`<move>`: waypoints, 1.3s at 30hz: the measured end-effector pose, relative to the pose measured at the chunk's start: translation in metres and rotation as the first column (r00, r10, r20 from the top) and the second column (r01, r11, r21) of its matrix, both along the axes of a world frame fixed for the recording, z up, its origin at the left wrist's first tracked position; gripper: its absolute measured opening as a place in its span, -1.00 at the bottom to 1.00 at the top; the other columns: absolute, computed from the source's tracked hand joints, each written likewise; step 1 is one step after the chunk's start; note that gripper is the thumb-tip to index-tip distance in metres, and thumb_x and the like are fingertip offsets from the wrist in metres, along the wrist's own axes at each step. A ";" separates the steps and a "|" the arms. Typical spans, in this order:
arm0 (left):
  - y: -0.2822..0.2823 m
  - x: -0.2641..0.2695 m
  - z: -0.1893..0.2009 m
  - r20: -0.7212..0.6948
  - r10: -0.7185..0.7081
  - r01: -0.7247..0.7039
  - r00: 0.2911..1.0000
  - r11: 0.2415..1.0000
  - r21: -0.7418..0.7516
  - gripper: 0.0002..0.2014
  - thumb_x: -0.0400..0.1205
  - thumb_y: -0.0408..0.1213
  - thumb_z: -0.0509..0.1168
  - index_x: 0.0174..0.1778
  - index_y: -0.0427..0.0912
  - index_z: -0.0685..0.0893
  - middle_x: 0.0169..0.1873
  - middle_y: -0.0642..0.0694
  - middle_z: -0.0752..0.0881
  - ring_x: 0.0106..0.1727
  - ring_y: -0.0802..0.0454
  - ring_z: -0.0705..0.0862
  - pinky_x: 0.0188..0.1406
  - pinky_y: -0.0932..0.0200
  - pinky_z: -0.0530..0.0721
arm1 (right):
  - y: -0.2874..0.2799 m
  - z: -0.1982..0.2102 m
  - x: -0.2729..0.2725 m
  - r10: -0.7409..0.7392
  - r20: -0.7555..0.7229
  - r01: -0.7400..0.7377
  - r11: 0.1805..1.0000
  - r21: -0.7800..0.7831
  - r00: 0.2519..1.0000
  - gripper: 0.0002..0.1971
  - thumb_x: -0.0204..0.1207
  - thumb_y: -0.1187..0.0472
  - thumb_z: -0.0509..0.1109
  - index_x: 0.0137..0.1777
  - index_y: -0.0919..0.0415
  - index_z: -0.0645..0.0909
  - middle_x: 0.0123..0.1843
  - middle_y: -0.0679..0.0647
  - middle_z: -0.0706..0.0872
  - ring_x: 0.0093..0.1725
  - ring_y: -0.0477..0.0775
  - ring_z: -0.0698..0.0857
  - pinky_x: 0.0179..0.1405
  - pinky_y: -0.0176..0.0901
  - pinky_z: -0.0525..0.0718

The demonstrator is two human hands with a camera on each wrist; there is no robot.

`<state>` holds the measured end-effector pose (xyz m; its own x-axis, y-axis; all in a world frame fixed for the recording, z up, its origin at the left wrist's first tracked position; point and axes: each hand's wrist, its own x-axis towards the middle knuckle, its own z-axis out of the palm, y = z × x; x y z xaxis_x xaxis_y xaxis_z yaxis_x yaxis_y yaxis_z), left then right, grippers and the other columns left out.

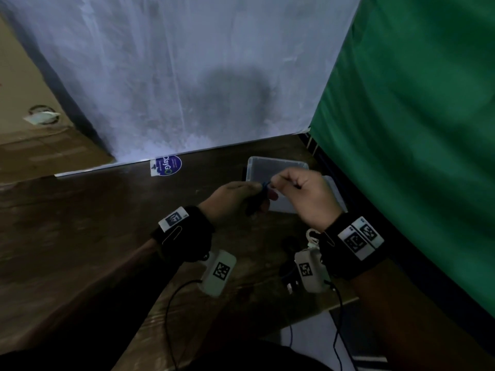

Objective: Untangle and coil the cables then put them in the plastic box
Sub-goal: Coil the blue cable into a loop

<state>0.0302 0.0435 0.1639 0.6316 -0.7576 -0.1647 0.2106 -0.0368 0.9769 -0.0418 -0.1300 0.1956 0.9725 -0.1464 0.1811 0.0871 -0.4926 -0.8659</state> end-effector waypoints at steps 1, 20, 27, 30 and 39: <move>-0.001 -0.003 0.003 -0.055 -0.028 0.027 0.998 0.999 -0.033 -0.68 0.75 -0.25 0.07 0.13 -0.33 0.68 -0.21 -0.19 0.70 -0.18 -0.07 0.64 -0.20 0.14 0.58 | -0.003 0.000 0.002 -0.015 0.005 0.014 1.000 0.018 1.000 -0.82 0.65 0.21 0.37 -0.17 0.09 0.73 -0.27 -0.14 0.76 -0.25 -0.27 0.67 -0.19 -0.38 0.53; 0.011 0.017 0.007 -0.351 0.167 -0.299 0.921 0.882 -0.365 -0.70 0.78 -0.34 -0.02 0.17 -0.32 0.62 -0.28 -0.08 0.65 -0.25 0.06 0.66 -0.16 0.19 0.72 | 0.040 -0.029 -0.025 0.124 -0.243 -0.155 0.982 -0.111 0.962 -0.74 0.69 0.10 0.30 0.20 0.20 0.73 0.05 0.10 0.80 0.05 0.00 0.74 0.16 0.02 0.72; 0.013 0.010 0.011 0.077 -0.031 0.030 0.997 0.999 0.017 -0.68 0.77 -0.22 0.07 0.22 -0.35 0.62 -0.06 -0.23 0.68 -0.09 -0.08 0.65 -0.10 0.08 0.64 | 0.023 0.026 -0.034 0.152 -0.165 -0.191 0.949 -0.250 0.975 -0.89 0.65 0.10 0.36 -0.03 -0.05 0.72 -0.15 -0.15 0.74 -0.14 -0.23 0.69 -0.14 -0.26 0.58; 0.008 -0.004 0.024 0.010 -0.119 0.120 0.993 0.992 -0.049 -0.68 0.70 -0.16 0.12 0.12 -0.35 0.62 -0.20 -0.17 0.70 -0.20 -0.02 0.65 -0.20 0.14 0.59 | 0.007 0.033 -0.026 0.124 0.017 -0.120 0.984 -0.133 0.992 -0.93 0.58 0.16 0.46 -0.14 0.04 0.72 -0.19 -0.05 0.79 -0.12 -0.08 0.76 -0.05 -0.03 0.71; 0.007 -0.007 0.046 -0.273 -0.386 0.259 0.881 0.877 -0.405 -0.71 0.77 -0.22 -0.04 0.05 -0.30 0.53 -0.35 -0.09 0.39 -0.32 0.00 0.36 -0.14 0.04 0.44 | -0.014 0.014 -0.006 0.053 0.144 -0.073 0.988 0.137 0.988 -0.88 0.63 0.25 0.40 -0.06 0.09 0.77 -0.23 -0.10 0.80 -0.23 -0.17 0.71 -0.17 -0.30 0.62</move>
